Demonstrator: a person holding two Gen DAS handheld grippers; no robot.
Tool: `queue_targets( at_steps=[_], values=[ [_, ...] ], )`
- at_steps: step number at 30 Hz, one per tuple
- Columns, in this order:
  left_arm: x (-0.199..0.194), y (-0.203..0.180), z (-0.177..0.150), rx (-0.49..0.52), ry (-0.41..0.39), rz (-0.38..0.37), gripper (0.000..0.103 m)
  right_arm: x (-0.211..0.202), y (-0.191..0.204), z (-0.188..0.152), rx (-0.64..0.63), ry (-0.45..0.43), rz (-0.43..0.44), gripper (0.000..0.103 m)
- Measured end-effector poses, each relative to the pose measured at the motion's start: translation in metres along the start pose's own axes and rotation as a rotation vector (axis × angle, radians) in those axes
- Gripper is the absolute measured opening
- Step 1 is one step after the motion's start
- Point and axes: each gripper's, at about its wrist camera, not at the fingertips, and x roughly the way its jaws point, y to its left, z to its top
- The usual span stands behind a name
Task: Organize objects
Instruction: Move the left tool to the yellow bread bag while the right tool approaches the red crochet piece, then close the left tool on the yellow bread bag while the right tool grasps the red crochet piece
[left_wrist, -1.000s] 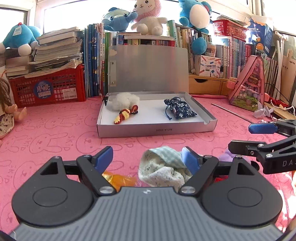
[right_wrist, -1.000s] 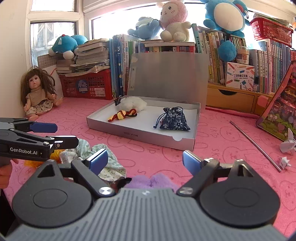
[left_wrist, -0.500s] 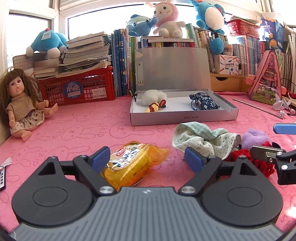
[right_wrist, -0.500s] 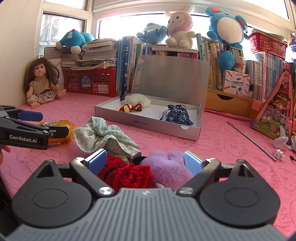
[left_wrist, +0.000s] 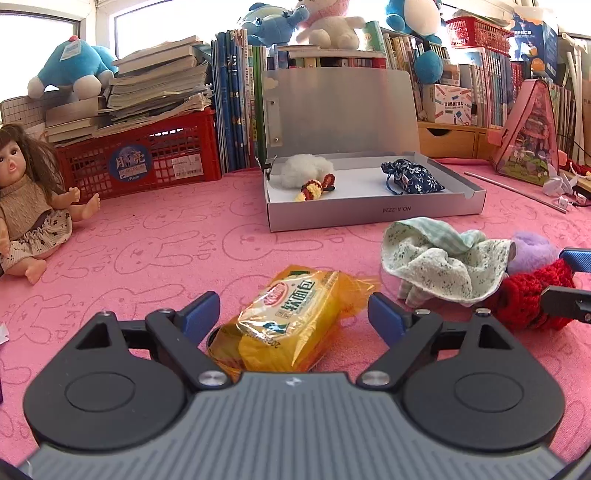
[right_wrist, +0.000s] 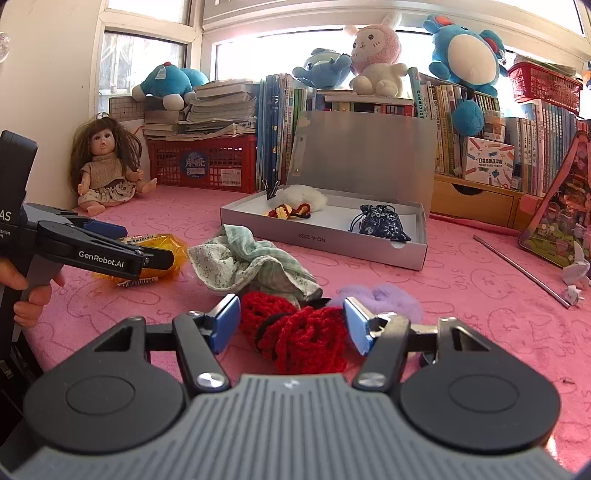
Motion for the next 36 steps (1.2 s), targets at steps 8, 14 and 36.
queue_targets(
  at_steps=[8, 14, 36],
  values=[
    [0.008, -0.008, -0.006, 0.038, 0.012, 0.008, 0.089, 0.008, 0.004, -0.003, -0.012, 0.034, -0.005, 0.061],
    [0.014, -0.006, -0.005, 0.025, 0.02, 0.007, 0.089, 0.011, 0.004, -0.006, -0.01, 0.047, -0.013, 0.061],
    [0.027, -0.005, -0.004, -0.01, 0.025, -0.007, 0.089, 0.02, 0.002, -0.006, 0.039, 0.07, -0.014, 0.062]
  ],
)
